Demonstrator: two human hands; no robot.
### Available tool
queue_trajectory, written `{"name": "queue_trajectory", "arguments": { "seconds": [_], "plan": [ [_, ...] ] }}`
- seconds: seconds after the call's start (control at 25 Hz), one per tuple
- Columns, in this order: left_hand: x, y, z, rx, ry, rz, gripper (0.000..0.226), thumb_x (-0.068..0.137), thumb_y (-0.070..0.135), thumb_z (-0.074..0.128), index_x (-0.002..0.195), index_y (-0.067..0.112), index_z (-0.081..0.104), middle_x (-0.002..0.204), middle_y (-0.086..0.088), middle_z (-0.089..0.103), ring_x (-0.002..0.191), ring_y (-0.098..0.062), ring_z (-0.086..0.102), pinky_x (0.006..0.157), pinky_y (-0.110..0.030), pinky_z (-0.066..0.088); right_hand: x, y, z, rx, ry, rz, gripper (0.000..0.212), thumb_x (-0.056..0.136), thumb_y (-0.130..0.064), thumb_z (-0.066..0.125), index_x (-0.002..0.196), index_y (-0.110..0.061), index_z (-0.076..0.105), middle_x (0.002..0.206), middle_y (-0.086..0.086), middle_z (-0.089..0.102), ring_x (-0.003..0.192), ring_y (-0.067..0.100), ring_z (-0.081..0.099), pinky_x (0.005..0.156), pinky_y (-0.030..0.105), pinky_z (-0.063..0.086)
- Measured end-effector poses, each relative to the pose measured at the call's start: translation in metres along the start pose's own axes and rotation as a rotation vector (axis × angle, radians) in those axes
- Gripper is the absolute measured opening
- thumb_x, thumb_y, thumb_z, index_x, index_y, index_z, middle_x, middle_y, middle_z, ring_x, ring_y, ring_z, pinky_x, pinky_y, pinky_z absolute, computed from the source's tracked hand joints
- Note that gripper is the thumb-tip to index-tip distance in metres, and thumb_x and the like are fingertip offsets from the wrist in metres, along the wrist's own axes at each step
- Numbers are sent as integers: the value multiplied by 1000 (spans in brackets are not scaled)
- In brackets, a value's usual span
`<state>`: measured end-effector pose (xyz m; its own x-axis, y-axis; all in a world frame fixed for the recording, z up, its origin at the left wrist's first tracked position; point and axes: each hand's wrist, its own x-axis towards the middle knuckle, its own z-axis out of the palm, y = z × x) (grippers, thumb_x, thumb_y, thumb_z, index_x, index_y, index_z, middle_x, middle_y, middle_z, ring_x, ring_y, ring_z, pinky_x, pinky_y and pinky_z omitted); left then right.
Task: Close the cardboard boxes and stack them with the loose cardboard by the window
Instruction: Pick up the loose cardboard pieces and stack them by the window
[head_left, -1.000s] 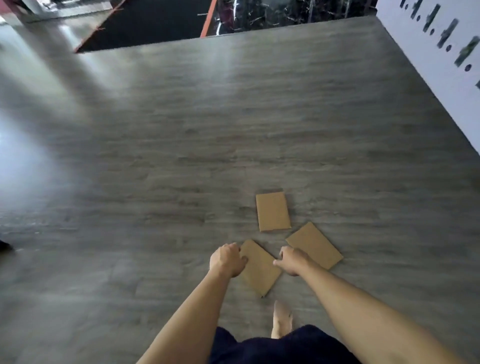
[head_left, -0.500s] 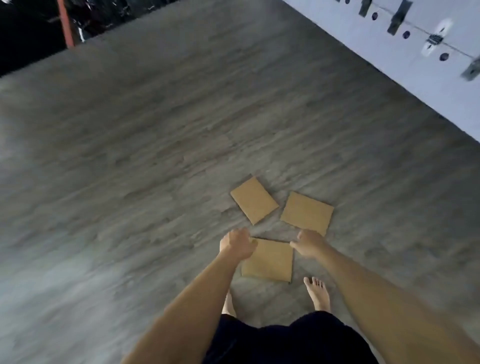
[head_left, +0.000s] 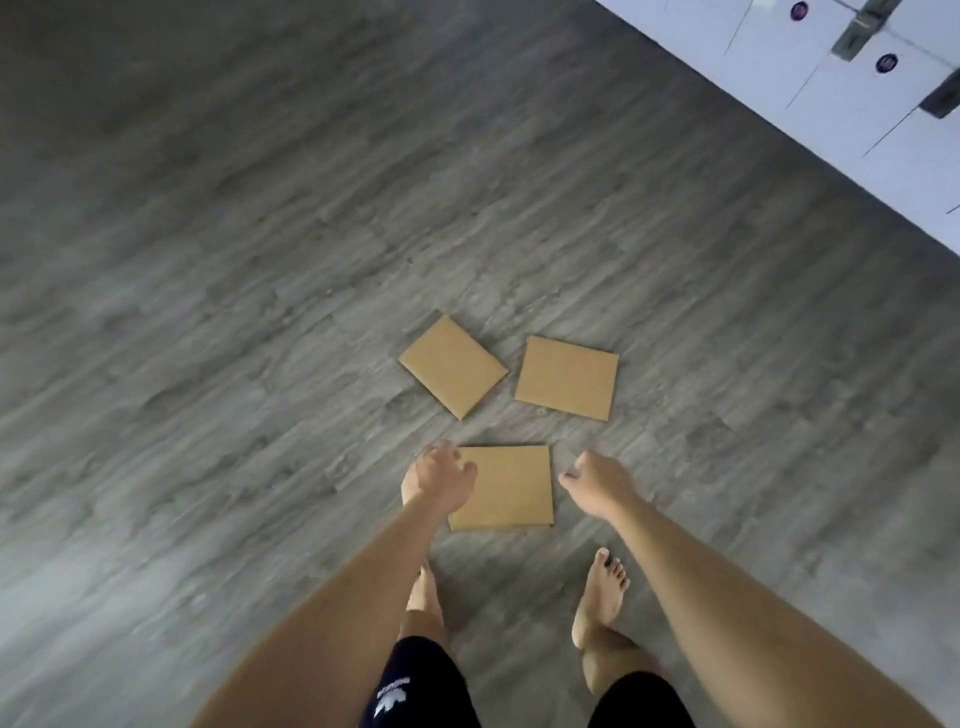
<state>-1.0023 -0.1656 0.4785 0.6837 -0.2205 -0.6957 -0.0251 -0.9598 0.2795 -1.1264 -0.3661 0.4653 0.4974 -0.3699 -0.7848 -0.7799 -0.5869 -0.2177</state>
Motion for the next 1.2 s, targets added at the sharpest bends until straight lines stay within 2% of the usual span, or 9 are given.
{"name": "queue_trajectory", "arguments": {
  "seconds": [0.12,0.28,0.48,0.68,0.88,1.04,1.2],
  "plan": [
    [60,-13,58,14,26,-43,44,95,42,52,134,21,53,134,-8,55,119,-28,57,91,-37,48,67,31,43,4,9,51,48,101,-46,47,136,-13,49,132,6,59,114,24,60,91,34,51],
    [145,-54,139,46,64,-112,61,95,47,56,145,15,41,146,-11,43,134,-31,43,105,-43,44,159,66,123,47,49,103,52,99,-47,52,139,-14,46,136,8,56,120,26,58,93,34,48],
    [256,-124,255,73,50,-171,70,93,48,60,147,10,36,148,-14,38,136,-36,37,106,-45,41,286,99,242,139,60,133,69,94,-50,58,149,-15,33,145,11,47,128,31,52,100,40,46],
    [338,-173,344,36,32,-234,80,90,50,65,148,7,31,147,-18,37,136,-37,37,105,-45,40,378,132,324,148,88,163,77,93,-51,59,152,-12,26,147,15,41,128,33,51,97,41,48],
    [379,-197,389,-5,39,-300,99,85,56,70,153,3,22,153,-20,29,140,-38,33,112,-44,36,424,143,363,167,174,218,88,89,-52,65,150,-6,21,149,21,34,131,38,46,102,44,45],
    [389,-198,405,-53,117,-340,107,76,54,80,150,2,24,153,-20,29,142,-36,30,115,-46,33,438,133,372,234,218,225,82,87,-46,71,145,-8,27,140,22,45,120,39,56,95,46,50],
    [400,-195,404,-174,116,-432,114,72,48,87,151,-1,20,155,-20,28,144,-36,28,116,-46,30,444,126,370,262,196,280,74,87,-42,74,137,-4,36,135,21,51,121,38,55,96,46,50]
  ]
}}
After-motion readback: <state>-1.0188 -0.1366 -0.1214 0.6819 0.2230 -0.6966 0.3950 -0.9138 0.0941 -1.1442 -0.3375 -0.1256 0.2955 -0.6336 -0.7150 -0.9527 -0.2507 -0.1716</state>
